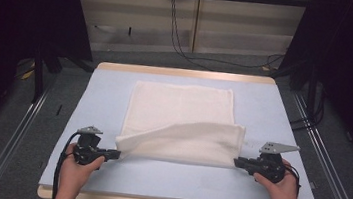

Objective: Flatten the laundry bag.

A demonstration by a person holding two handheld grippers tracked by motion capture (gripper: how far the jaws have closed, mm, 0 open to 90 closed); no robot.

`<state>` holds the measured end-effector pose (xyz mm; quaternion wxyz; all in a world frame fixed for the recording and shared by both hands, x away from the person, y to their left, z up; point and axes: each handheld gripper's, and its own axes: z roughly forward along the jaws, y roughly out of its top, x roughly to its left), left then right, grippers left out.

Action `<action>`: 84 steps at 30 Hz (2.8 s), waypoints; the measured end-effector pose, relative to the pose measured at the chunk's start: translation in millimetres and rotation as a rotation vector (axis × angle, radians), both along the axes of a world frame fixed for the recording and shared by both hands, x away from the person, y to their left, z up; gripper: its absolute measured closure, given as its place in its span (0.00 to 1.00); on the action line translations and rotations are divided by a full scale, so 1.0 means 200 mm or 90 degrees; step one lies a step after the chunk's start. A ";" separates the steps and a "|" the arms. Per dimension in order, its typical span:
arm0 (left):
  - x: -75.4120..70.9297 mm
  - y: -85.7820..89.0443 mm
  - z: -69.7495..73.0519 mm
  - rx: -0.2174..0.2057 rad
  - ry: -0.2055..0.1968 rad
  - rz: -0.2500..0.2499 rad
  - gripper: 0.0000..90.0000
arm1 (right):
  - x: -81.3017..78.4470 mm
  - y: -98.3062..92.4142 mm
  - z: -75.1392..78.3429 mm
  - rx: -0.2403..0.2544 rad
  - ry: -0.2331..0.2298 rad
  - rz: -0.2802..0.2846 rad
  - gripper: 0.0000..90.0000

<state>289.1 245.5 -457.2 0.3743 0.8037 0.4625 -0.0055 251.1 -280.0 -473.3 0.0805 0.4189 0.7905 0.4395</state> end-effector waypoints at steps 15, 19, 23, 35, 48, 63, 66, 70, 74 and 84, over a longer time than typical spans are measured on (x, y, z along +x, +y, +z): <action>0.01 0.03 0.00 -0.005 0.000 0.009 0.96 | -0.04 -0.04 -0.02 -0.009 -0.012 0.005 0.85; 0.01 0.04 0.00 -0.013 -0.004 0.016 0.96 | -0.04 -0.07 -0.02 -0.012 -0.001 0.005 0.84; 0.01 0.06 0.02 -0.011 -0.012 0.023 0.96 | -0.03 -0.09 -0.01 -0.041 0.008 -0.003 0.82; 0.00 0.07 0.01 -0.009 -0.013 0.018 0.95 | 0.03 -0.12 -0.01 -0.024 0.010 -0.063 0.75; -0.01 0.07 0.00 -0.004 -0.008 0.012 0.95 | 0.09 -0.05 0.02 0.000 -0.011 -0.070 0.65; -0.02 0.08 0.00 -0.013 -0.007 0.017 0.89 | 0.13 0.08 -0.05 -0.055 0.030 0.011 0.95; -0.01 0.08 0.00 -0.009 -0.007 0.012 0.90 | 0.14 0.09 -0.04 -0.065 0.028 0.020 1.00; -0.01 0.09 -0.01 -0.014 -0.004 0.010 0.90 | 0.14 0.10 -0.04 -0.073 0.024 0.018 1.00; -0.01 0.09 0.00 -0.018 -0.009 0.016 0.88 | 0.14 0.09 -0.04 -0.082 0.018 0.005 1.00; -0.02 0.14 0.03 -0.033 -0.016 0.025 0.82 | 0.13 0.09 -0.04 -0.092 0.008 0.010 1.00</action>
